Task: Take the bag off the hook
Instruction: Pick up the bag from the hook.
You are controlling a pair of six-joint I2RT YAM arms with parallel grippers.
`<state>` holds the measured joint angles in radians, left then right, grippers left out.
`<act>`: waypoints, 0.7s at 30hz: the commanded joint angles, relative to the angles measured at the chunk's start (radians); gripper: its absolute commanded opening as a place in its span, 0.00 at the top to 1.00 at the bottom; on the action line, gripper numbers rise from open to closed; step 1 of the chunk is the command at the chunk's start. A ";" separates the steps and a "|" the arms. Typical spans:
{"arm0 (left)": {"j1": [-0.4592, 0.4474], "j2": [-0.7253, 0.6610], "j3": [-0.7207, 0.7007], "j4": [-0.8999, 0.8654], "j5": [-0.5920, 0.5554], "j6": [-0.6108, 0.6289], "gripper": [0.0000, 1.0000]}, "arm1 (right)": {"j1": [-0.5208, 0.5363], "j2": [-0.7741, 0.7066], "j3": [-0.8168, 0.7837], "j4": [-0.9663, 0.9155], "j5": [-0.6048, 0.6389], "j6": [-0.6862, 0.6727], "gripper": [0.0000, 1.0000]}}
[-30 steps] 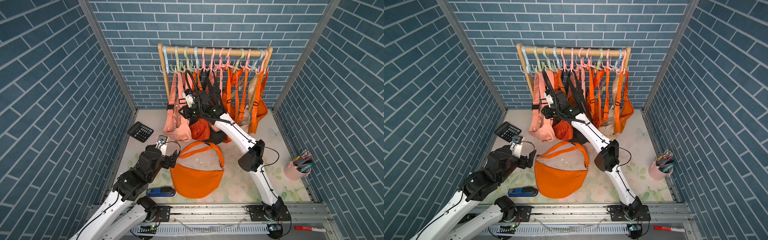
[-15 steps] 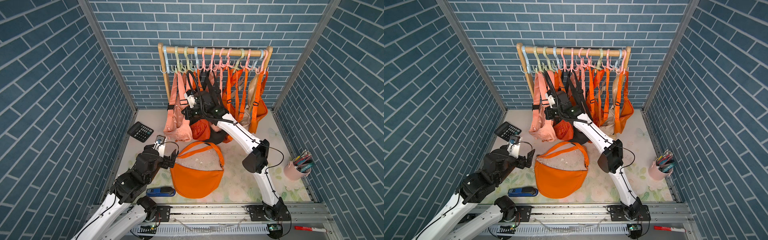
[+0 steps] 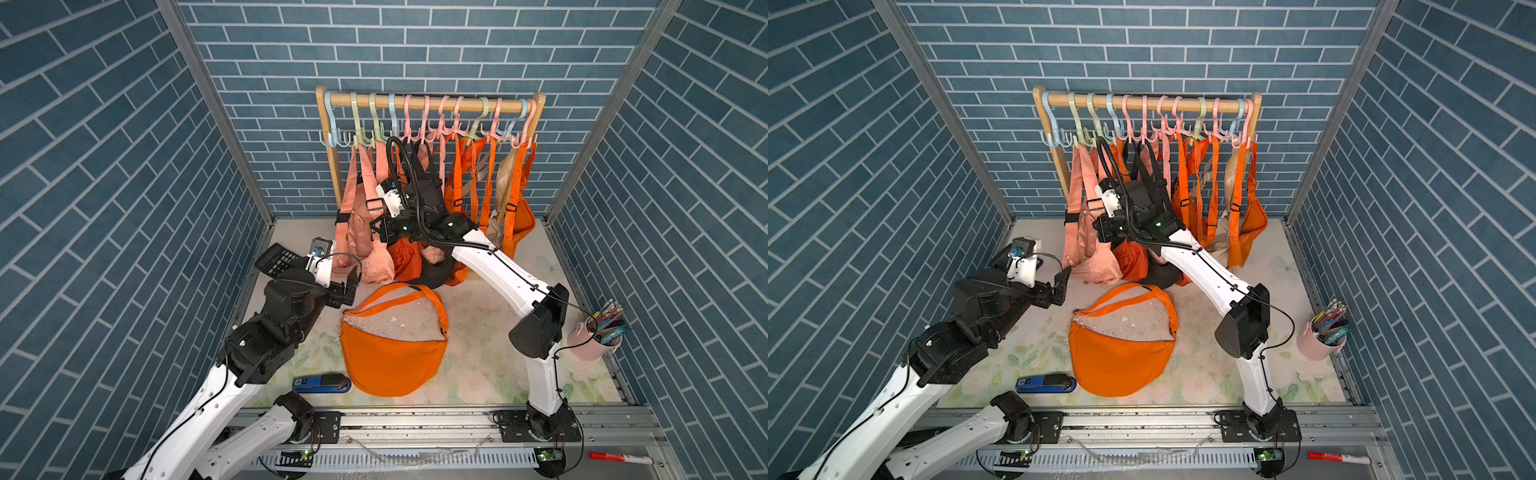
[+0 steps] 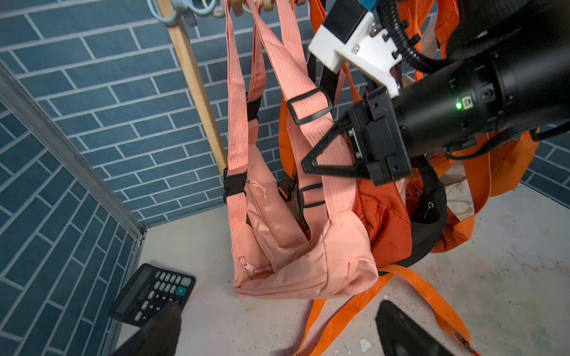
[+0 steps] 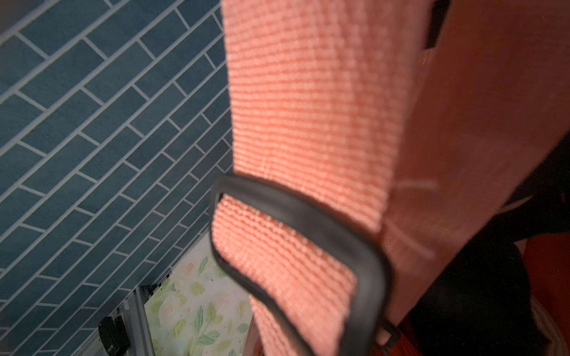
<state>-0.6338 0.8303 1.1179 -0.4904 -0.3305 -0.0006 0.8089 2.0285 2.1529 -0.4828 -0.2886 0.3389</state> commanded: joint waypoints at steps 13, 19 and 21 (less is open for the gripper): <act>0.258 0.317 0.183 0.246 0.248 -0.087 0.04 | -0.052 -0.173 -0.203 0.122 -0.144 -0.016 1.00; 0.324 0.416 0.182 0.396 0.347 -0.104 0.06 | -0.074 -0.192 -0.221 0.118 -0.178 -0.012 1.00; 0.347 0.443 0.184 0.435 0.400 -0.104 0.06 | -0.079 -0.197 -0.223 0.113 -0.188 -0.015 1.00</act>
<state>-0.3172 1.2583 1.2808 -0.1650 -0.0231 -0.0845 0.7345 1.8824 1.9415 -0.3477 -0.4252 0.3355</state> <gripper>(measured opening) 0.941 0.043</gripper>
